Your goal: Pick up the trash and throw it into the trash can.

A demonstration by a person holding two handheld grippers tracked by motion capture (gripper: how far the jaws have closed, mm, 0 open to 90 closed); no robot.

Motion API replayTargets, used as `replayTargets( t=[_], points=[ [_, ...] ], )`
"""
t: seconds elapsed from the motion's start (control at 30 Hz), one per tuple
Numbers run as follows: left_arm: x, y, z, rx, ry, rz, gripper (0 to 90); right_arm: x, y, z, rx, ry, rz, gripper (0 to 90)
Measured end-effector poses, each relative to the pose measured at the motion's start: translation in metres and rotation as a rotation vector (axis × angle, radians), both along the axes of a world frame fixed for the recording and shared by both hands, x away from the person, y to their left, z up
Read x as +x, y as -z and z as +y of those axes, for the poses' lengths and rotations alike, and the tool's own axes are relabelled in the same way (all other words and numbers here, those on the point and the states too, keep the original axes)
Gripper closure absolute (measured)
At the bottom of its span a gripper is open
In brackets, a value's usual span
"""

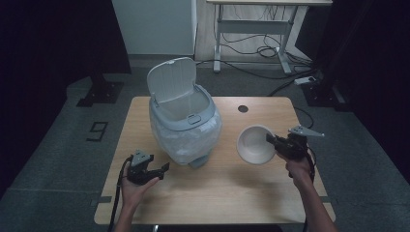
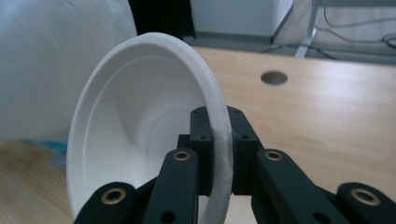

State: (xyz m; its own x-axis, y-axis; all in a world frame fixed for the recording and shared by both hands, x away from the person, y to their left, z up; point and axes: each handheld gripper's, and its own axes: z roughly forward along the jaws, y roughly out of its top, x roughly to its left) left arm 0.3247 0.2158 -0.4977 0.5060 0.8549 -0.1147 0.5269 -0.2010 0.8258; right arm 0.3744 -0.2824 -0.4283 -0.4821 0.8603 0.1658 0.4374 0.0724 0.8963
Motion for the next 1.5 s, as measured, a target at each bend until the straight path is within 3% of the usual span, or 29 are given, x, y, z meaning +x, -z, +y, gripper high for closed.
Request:
replayTargets(
  t=[0.17,0.57,1.5],
  points=[
    [0.0,0.0,-0.001,-0.002,0.004,0.004,23.7,-0.005,-0.024,0.004,0.034,-0.028,-0.051,82.8],
    [0.0,0.003,-0.007,0.014,0.018,0.011,23.6,-0.011,-0.068,0.015,0.059,-0.059,-0.145,82.8],
    [0.001,0.004,-0.006,0.008,0.002,0.016,23.6,-0.012,-0.128,0.041,0.104,-0.116,-0.254,82.8]
  ],
)
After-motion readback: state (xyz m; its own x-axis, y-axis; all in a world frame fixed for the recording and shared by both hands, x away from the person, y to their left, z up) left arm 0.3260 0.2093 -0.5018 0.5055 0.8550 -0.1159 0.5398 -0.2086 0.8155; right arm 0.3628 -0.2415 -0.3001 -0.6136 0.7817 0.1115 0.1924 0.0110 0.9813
